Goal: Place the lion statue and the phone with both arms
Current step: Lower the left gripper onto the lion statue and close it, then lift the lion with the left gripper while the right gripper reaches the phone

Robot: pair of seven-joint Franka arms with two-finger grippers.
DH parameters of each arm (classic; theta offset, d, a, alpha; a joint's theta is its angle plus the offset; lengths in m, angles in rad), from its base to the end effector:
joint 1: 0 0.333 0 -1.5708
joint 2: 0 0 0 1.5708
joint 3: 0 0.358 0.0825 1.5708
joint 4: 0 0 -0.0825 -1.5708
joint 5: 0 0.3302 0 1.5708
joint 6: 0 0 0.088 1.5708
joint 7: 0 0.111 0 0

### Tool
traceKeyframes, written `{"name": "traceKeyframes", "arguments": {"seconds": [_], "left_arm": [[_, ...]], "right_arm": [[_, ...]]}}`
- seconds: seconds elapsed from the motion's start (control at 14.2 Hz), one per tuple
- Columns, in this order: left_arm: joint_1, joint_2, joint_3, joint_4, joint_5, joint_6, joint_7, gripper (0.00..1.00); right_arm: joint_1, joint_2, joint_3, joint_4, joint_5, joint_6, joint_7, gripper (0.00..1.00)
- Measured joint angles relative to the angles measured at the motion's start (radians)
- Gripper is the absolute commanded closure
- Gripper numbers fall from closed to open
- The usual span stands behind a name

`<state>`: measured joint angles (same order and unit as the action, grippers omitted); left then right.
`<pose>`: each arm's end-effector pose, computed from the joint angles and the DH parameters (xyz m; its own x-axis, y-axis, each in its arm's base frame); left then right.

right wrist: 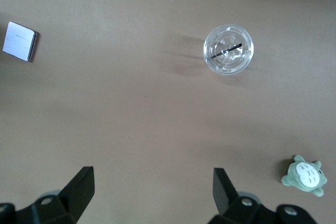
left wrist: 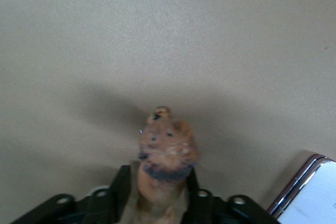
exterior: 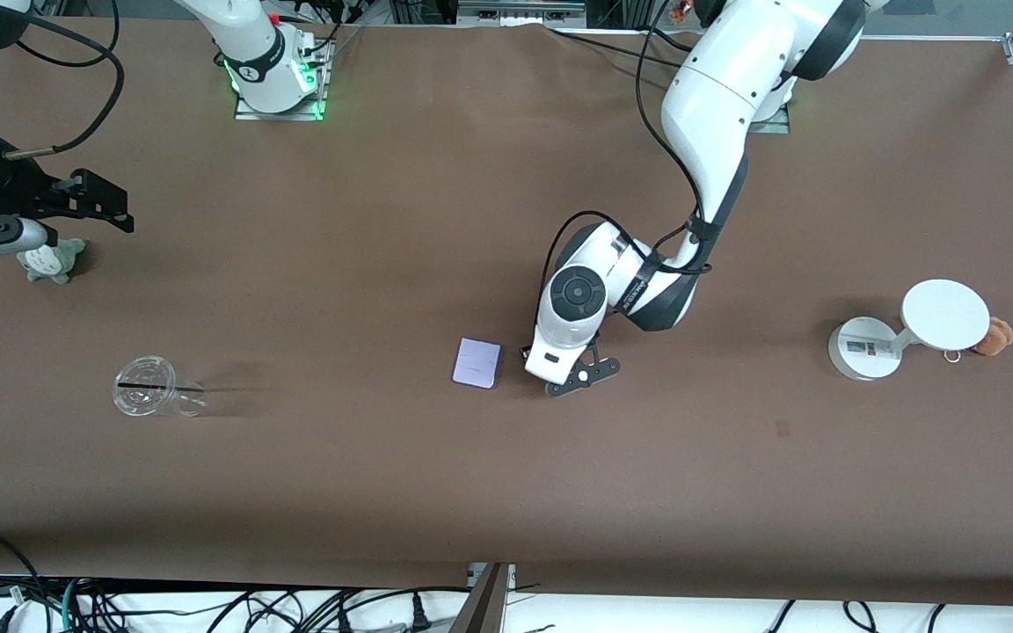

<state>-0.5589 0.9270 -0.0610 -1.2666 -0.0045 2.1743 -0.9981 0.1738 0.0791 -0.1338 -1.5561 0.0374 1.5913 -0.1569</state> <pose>0.6085 -0.4178 0.2444 0.9180 0.3928 -0.0541 0.3940 -0.9190 0.0128 0.5275 0.0285 0.6301 0.9801 0.1948 -0.0385 0.1935 -0.9805 -0.0332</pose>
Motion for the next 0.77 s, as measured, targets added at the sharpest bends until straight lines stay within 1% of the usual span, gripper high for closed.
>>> {"name": "traceKeyframes", "arguments": {"seconds": [0.14, 0.28, 0.42, 0.49, 0.63, 0.77], "left_arm": [[0.000, 0.000, 0.008, 0.010, 0.001, -0.003, 0.000, 1.00], [0.000, 0.000, 0.031, 0.018, 0.002, -0.006, 0.000, 1.00], [0.000, -0.005, 0.080, 0.024, 0.004, -0.023, 0.005, 1.00], [0.000, -0.011, 0.115, 0.027, 0.006, -0.065, 0.031, 1.00], [0.004, -0.027, 0.181, 0.030, 0.006, -0.152, 0.138, 1.00], [0.029, -0.044, 0.233, 0.031, 0.006, -0.203, 0.228, 1.00]], "right_arm": [[0.003, 0.016, 0.003, 0.000, 0.000, 0.000, 0.000, 0.00], [0.005, 0.032, 0.003, 0.000, 0.000, 0.000, 0.000, 0.00], [0.008, 0.056, 0.004, 0.000, 0.000, 0.000, 0.000, 0.00], [0.010, 0.067, 0.004, 0.000, 0.000, 0.001, 0.000, 0.00], [0.014, 0.083, 0.005, 0.000, 0.000, 0.003, 0.000, 0.00], [0.016, 0.100, 0.007, 0.000, 0.000, 0.005, 0.000, 0.00]]}}
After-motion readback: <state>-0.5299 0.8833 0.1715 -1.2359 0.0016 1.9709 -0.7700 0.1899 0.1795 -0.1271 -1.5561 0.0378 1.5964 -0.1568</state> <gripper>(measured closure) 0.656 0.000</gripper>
